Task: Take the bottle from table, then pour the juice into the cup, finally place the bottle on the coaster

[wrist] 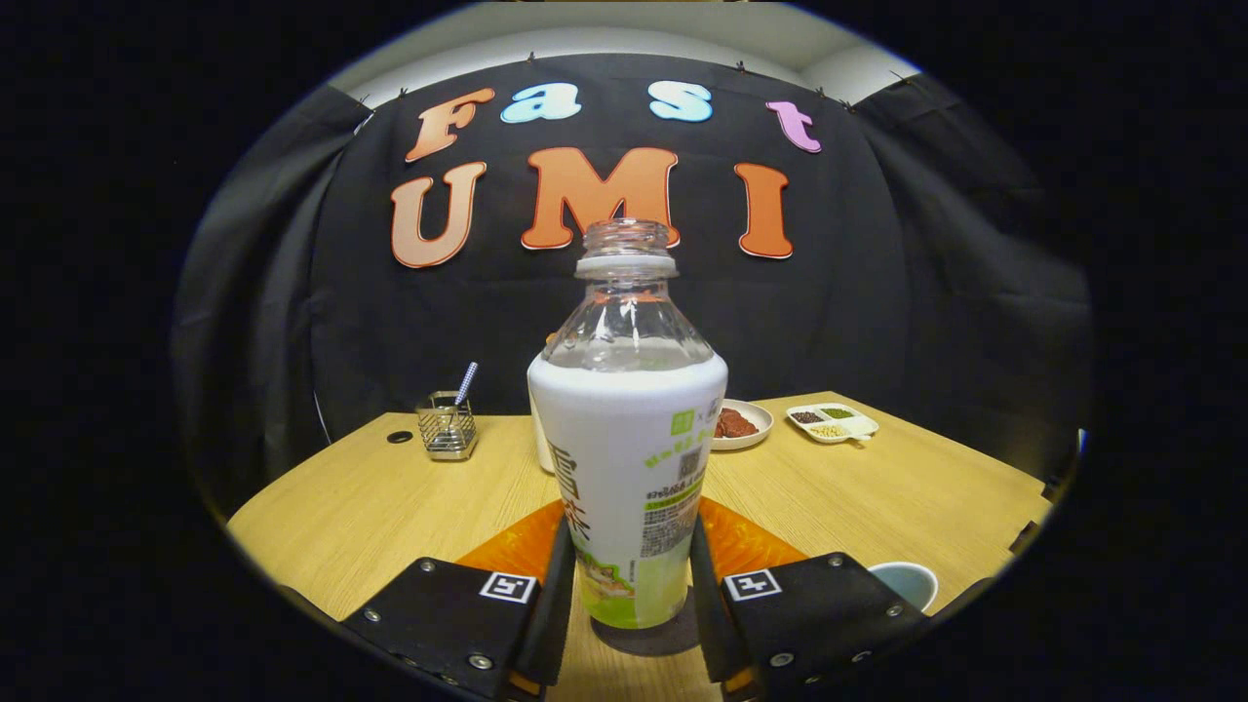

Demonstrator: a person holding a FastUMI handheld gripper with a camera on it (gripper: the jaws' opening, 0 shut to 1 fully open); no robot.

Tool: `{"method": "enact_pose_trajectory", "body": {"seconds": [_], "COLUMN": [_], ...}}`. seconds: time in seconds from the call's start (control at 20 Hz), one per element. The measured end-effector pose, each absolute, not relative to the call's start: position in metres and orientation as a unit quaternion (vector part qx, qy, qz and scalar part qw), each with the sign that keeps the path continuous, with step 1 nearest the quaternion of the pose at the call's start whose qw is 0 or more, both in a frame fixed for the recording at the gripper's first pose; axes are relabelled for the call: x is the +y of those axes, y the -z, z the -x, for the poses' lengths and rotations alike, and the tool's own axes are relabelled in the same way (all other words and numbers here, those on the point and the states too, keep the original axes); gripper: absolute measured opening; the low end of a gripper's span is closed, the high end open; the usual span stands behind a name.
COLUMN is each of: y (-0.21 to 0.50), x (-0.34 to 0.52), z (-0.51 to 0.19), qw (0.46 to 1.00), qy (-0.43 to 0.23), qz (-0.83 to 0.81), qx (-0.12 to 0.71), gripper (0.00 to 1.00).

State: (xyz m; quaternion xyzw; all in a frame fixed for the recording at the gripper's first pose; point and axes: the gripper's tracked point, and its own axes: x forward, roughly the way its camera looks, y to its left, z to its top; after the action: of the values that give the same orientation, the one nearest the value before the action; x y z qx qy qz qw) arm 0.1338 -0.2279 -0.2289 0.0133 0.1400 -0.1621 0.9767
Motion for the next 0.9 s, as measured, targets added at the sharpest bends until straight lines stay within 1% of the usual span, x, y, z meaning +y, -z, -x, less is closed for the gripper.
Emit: {"method": "enact_pose_trajectory", "body": {"seconds": [0.15,0.4,0.65,0.8,0.9], "y": [0.241,0.265,0.276,0.276,0.279], "x": [-0.236,-0.25,-0.253,-0.244,-0.242], "z": [-0.129,-0.123,-0.123,-0.125,-0.121], "qw": [0.972,0.964,0.961,0.963,0.961], "qy": [0.174,0.194,0.2,0.183,0.187], "qz": [0.0,-0.045,-0.06,-0.073,-0.063], "qx": [0.158,0.176,0.183,0.185,0.194], "gripper": [0.56,0.56,0.61,0.63,0.67]}}
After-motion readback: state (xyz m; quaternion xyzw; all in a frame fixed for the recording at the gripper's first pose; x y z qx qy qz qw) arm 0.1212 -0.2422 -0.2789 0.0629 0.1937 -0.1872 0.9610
